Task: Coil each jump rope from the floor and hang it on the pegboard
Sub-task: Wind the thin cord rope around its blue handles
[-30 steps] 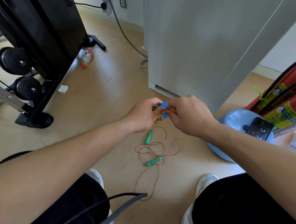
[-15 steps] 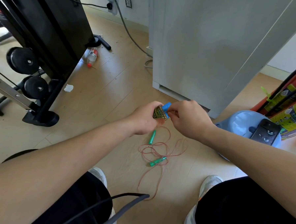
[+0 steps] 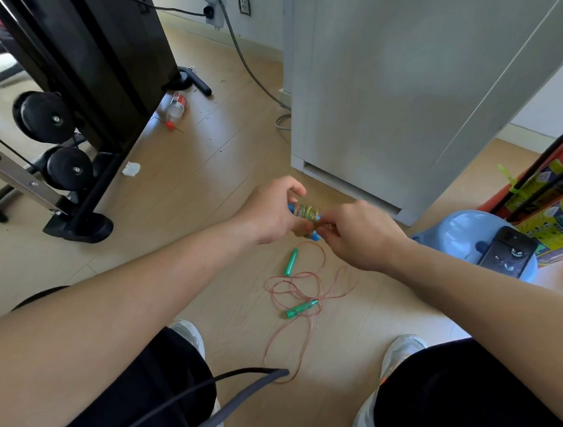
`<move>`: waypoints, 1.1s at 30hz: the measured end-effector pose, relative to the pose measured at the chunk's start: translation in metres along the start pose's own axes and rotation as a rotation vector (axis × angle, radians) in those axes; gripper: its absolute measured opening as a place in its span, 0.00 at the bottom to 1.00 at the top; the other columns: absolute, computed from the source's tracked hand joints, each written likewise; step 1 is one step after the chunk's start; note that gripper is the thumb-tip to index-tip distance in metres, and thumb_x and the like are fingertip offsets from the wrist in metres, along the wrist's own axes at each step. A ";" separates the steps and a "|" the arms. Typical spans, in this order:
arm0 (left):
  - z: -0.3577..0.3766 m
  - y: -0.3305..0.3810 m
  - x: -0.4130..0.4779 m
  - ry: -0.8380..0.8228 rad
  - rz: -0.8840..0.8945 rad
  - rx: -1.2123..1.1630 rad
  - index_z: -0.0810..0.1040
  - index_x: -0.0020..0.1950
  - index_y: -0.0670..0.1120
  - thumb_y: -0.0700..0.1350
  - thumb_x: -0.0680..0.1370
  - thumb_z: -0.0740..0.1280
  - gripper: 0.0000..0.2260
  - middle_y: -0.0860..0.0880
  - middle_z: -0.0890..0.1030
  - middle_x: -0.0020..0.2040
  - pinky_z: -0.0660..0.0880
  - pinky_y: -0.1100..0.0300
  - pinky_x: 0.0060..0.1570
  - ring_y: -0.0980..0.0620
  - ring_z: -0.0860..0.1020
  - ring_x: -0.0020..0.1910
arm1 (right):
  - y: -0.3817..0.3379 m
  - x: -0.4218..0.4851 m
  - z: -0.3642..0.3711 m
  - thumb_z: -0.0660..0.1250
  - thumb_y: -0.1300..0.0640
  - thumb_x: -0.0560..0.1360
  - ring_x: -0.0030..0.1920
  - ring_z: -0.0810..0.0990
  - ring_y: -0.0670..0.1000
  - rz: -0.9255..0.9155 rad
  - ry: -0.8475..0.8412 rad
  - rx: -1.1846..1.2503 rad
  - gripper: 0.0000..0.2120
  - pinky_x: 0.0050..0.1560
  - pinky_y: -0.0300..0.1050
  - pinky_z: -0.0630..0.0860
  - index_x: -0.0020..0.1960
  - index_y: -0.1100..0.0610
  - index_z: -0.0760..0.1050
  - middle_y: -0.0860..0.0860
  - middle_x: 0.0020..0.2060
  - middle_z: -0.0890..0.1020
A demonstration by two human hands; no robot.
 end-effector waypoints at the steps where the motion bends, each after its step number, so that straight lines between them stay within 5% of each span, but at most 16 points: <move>1: -0.003 0.000 0.001 0.038 0.019 0.019 0.77 0.59 0.50 0.46 0.65 0.83 0.25 0.51 0.79 0.52 0.74 0.65 0.39 0.54 0.78 0.45 | 0.000 0.000 0.001 0.60 0.51 0.81 0.38 0.76 0.54 0.017 0.014 0.033 0.11 0.34 0.44 0.68 0.55 0.46 0.81 0.47 0.33 0.74; 8: -0.002 0.001 -0.002 0.203 0.042 -0.204 0.71 0.61 0.50 0.51 0.68 0.81 0.27 0.54 0.80 0.54 0.74 0.65 0.48 0.56 0.79 0.50 | 0.000 0.002 -0.004 0.59 0.55 0.77 0.31 0.72 0.52 0.082 0.006 0.244 0.10 0.30 0.47 0.69 0.45 0.51 0.80 0.50 0.29 0.74; 15: -0.002 0.000 0.000 0.177 0.125 -0.241 0.75 0.61 0.56 0.50 0.74 0.75 0.17 0.54 0.80 0.54 0.72 0.67 0.48 0.55 0.78 0.55 | -0.006 0.006 0.003 0.54 0.54 0.75 0.41 0.80 0.57 0.025 -0.156 0.365 0.17 0.45 0.59 0.79 0.52 0.57 0.80 0.58 0.43 0.83; 19: -0.001 -0.002 0.002 0.152 0.159 -0.164 0.76 0.66 0.52 0.50 0.77 0.73 0.19 0.53 0.80 0.55 0.76 0.57 0.57 0.52 0.78 0.56 | -0.001 0.005 -0.006 0.55 0.57 0.79 0.38 0.79 0.51 0.010 -0.182 0.303 0.16 0.42 0.52 0.78 0.58 0.50 0.80 0.52 0.40 0.83; 22: -0.002 -0.002 0.003 0.137 0.130 -0.195 0.74 0.66 0.51 0.49 0.77 0.73 0.19 0.54 0.79 0.57 0.77 0.52 0.60 0.53 0.78 0.57 | 0.011 0.007 -0.014 0.61 0.54 0.81 0.30 0.79 0.45 0.037 -0.145 0.380 0.04 0.34 0.43 0.75 0.54 0.50 0.73 0.48 0.36 0.84; 26: -0.003 0.001 0.004 0.087 0.108 -0.266 0.68 0.61 0.50 0.46 0.77 0.73 0.18 0.57 0.78 0.54 0.78 0.53 0.57 0.57 0.77 0.54 | 0.016 0.002 -0.020 0.57 0.63 0.81 0.30 0.83 0.53 0.073 -0.351 0.672 0.08 0.32 0.46 0.79 0.51 0.52 0.72 0.54 0.40 0.85; 33: 0.008 0.000 0.001 -0.072 0.141 -0.236 0.70 0.56 0.56 0.45 0.79 0.71 0.12 0.51 0.80 0.55 0.81 0.53 0.48 0.47 0.81 0.49 | 0.011 -0.001 -0.016 0.52 0.65 0.77 0.41 0.85 0.61 0.107 -0.640 0.810 0.15 0.41 0.47 0.79 0.47 0.59 0.77 0.61 0.41 0.85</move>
Point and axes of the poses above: each hand's wrist, its own x-axis towards the middle knuckle, its own z-axis out of the palm, y = z × x, the point moved 3 cm from there along x, towards the middle knuckle
